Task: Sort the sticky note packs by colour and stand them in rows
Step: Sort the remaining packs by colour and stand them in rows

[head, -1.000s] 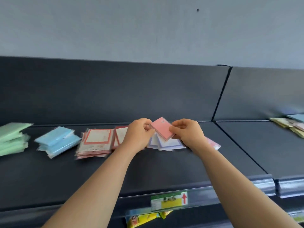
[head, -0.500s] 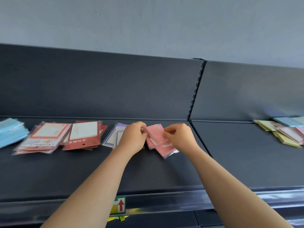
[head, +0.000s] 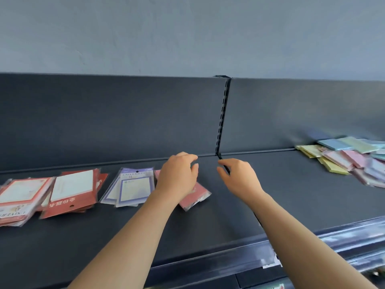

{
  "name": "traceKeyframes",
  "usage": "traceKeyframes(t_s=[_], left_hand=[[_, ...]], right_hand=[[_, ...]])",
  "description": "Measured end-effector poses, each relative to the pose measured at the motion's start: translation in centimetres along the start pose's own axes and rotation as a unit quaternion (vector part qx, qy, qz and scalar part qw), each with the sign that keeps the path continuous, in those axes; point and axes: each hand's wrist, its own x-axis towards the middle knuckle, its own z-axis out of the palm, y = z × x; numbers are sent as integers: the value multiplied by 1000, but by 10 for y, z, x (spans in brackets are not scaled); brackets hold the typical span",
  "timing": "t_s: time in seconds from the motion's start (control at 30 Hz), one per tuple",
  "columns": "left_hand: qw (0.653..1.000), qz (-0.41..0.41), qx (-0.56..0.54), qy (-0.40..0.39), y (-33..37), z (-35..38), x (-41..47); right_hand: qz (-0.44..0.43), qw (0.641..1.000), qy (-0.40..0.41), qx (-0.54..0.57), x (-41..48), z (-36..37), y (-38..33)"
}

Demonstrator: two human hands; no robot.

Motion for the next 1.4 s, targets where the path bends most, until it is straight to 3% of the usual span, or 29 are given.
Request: traceKeyframes(t_s=[0.37,0.73,0.93,1.17,1.4], left_hand=[[998,25,-11,-57,77,66,22],[993,-38,20,-113,184,183,52],[987,-49,45,-149,215,211,69],[982,-90,-39,-160,255,235,95],[966,-150,-170,-125,284,279,134]], right_hand=[[27,1000,9,-10,15,-38,93],[38,992,5,-122,44,-118,269],[20,983,-51,-173,63,-133,344],[-36,992,-35,-116,72,-141,362],[-26,995,-3,-100,72,-137,379]])
